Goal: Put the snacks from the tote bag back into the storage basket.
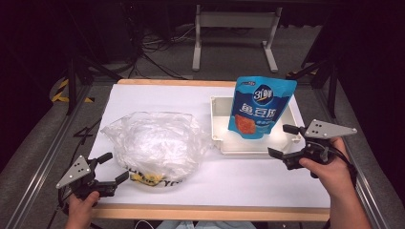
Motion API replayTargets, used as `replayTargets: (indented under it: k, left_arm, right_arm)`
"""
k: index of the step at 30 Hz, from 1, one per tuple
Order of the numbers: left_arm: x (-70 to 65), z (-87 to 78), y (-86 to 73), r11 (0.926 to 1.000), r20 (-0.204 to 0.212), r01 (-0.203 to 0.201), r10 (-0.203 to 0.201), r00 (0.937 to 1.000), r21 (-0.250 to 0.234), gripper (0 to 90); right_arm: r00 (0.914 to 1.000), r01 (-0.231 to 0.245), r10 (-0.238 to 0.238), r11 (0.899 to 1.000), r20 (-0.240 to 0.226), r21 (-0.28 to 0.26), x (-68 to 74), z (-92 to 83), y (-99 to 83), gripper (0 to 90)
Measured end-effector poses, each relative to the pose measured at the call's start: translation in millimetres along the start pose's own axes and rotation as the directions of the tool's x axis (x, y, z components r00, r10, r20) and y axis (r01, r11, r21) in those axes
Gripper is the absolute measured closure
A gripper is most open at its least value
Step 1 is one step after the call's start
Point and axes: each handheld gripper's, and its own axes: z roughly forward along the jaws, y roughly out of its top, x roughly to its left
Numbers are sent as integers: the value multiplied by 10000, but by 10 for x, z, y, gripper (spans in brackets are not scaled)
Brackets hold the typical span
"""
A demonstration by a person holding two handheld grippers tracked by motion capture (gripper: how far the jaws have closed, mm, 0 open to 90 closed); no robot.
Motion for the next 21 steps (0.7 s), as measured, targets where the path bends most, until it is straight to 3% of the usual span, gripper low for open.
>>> replayTargets:
  k: [1,2,8,13,16,21]
  left_arm:
    - [0,0,0,10000,0,0,0,10000,0,65]
    - [-4,9,-3,10000,-12,31,-31,10000,-77,65]
    - [-8,12,-2,10000,-8,-25,25,10000,-61,65]
    - [-6,11,-2,10000,21,-31,31,10000,-67,65]
    - [-11,8,1,10000,60,-49,49,10000,-79,65]
    - [-8,-6,8,9999,145,-76,77,9999,-73,65]
  right_arm:
    - [10000,0,0,10000,0,0,0,0,0,57]
    - [9992,-60,54,9999,-398,-160,64,40,-20,57]
    - [9965,78,-107,9993,-826,-358,216,138,-55,52]
    - [9959,219,-235,9996,-871,-197,286,230,-115,47]
    - [9937,41,-66,9997,-1114,-232,311,345,-212,45]
    - [9961,64,-79,9998,-881,-170,318,530,-370,38]
